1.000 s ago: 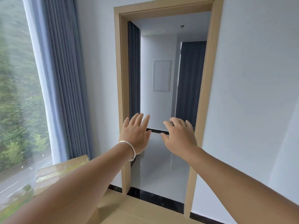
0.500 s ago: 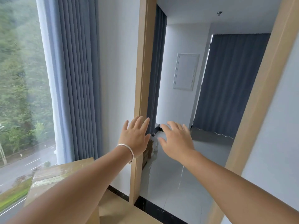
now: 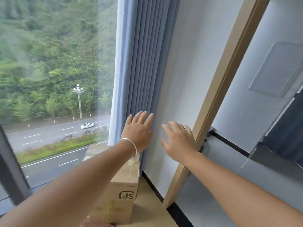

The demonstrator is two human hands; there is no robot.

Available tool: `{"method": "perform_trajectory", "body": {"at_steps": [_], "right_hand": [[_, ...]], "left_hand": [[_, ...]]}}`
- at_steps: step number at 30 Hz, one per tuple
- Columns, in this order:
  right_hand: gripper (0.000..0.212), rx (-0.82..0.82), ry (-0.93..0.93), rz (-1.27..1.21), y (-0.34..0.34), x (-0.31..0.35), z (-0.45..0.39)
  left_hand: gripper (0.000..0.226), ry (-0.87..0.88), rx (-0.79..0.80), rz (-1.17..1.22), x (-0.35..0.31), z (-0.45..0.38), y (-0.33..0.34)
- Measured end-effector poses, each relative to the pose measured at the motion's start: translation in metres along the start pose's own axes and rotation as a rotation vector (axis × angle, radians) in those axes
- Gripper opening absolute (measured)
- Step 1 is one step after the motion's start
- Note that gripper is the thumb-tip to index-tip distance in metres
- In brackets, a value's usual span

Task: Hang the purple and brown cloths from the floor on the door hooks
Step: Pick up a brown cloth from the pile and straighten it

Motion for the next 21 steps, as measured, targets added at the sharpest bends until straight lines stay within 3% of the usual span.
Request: {"method": "perform_trajectory", "body": {"at_steps": [10,21], "right_hand": [[0.055,0.144,-0.43,-0.25,0.118,0.143,-0.088],[0.053,0.385,-0.84,-0.387,0.258,0.265,-0.057]], "left_hand": [[0.061,-0.548,0.217,-0.146,0.183,0.093,0.078],[0.061,-0.991,0.436,-0.158,0.22,0.238,0.181]]}}
Point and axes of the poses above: each hand's wrist, its own z-axis away from the middle knuckle, its own y-axis out of the palm, x = y × z, the point moved 9 cm from there along -z, towards the middle knuckle, and after that the axes turned 4 degrees about x, right-handed, at the moved point
